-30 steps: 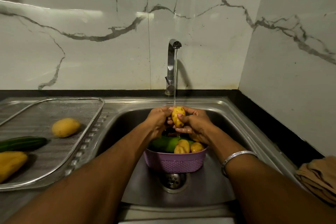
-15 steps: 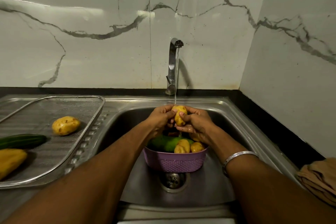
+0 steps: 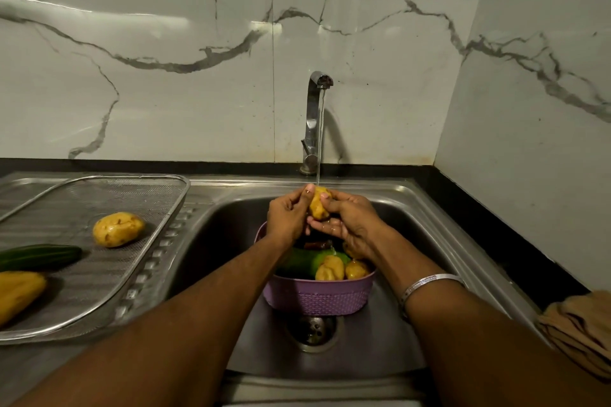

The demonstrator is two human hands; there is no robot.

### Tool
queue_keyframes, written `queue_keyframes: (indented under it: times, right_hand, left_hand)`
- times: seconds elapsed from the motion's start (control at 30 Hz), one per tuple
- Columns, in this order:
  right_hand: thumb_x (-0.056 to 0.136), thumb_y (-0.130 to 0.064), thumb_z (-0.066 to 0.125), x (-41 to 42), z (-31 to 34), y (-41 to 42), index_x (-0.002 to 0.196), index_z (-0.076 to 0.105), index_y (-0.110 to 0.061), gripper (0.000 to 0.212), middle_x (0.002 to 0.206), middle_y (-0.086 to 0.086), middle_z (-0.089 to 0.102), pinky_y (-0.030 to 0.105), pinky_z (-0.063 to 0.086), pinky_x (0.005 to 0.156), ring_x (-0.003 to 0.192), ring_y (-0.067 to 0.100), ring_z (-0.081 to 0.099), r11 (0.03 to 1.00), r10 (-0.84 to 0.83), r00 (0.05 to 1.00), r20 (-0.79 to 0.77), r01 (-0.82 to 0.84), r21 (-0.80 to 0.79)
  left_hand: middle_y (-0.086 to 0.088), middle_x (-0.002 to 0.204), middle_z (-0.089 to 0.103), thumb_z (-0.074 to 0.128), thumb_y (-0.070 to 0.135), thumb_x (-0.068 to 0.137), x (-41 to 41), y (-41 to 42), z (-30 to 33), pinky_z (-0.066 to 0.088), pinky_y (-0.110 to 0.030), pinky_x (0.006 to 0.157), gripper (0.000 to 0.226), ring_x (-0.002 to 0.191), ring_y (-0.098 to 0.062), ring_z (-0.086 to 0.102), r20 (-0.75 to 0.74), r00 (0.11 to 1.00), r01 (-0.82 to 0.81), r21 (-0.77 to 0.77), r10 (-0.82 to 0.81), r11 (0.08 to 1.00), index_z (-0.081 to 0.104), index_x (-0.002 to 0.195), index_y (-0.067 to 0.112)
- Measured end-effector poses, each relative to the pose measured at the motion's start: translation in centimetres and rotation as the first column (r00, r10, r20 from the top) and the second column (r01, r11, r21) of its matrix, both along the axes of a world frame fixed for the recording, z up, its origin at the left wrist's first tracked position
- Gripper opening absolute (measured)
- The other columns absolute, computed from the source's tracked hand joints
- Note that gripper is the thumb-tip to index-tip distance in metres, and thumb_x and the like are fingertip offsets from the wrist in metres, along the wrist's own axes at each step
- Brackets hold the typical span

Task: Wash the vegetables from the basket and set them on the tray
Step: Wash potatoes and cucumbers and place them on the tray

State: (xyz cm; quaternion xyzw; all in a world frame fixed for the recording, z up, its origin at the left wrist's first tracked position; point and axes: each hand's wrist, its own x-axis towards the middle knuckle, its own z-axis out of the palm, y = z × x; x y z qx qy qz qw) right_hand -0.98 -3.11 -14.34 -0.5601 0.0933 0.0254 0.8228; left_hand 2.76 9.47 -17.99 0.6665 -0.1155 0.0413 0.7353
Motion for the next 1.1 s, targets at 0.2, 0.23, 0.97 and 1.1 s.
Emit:
queue_keyframes:
  times: [0.2, 0.23, 0.97, 1.1]
  right_hand:
    - [0.099, 0.002, 0.058, 0.5, -0.1, -0.2, 0.101, 0.07, -0.007, 0.015, 0.092, 0.024, 0.071, 0.033, 0.063, 0.056, 0.073, 0.034, 0.071, 0.994, -0.098, 0.995, -0.015, 0.099, 0.043]
    - [0.099, 0.001, 0.057, 0.5, -0.2, -0.3, 0.1, 0.07, -0.007, 0.015, 0.092, 0.024, 0.07, 0.032, 0.063, 0.055, 0.07, 0.033, 0.072, 0.994, -0.096, 0.995, -0.016, 0.097, 0.046]
    - [0.095, 0.005, 0.062, 0.8, -1.6, -1.4, 0.123, 0.067, -0.01, 0.033, 0.107, 0.024, 0.074, 0.047, 0.063, 0.08, 0.097, 0.034, 0.075, 0.99, 0.087, 0.996, 0.017, -0.084, -0.116]
    - [0.094, 0.005, 0.063, 0.8, -1.6, -1.5, 0.125, 0.067, -0.011, 0.035, 0.108, 0.024, 0.074, 0.046, 0.064, 0.078, 0.094, 0.035, 0.075, 0.983, 0.102, 0.995, 0.011, -0.099, -0.155]
  left_hand:
    - [-0.009, 0.094, 0.062, 0.053, 0.024, 0.104, 0.0, 0.5, 1.2, 0.049, -0.019, 0.053, 0.04, 0.058, -0.006, 0.052, -0.162, 0.934, 0.311, -0.073, -0.319, 0.947, 0.05, 0.142, 0.032]
    - [-0.008, 0.093, 0.062, 0.053, 0.023, 0.104, 0.0, 0.5, 1.2, 0.048, -0.02, 0.052, 0.036, 0.059, -0.007, 0.052, -0.161, 0.926, 0.333, -0.072, -0.341, 0.94, 0.054, 0.139, 0.03]
    - [-0.013, 0.086, 0.07, 0.064, -0.003, 0.093, 0.4, 1.4, 3.0, 0.056, -0.023, 0.052, 0.027, 0.06, -0.014, 0.061, -0.327, 0.917, 0.214, -0.078, -0.227, 0.974, 0.064, 0.117, 0.01]
    - [-0.013, 0.088, 0.07, 0.063, -0.001, 0.094, 0.2, 1.7, 2.6, 0.055, -0.022, 0.052, 0.028, 0.058, -0.013, 0.061, -0.328, 0.921, 0.219, -0.005, -0.208, 0.976, 0.064, 0.12, 0.009]
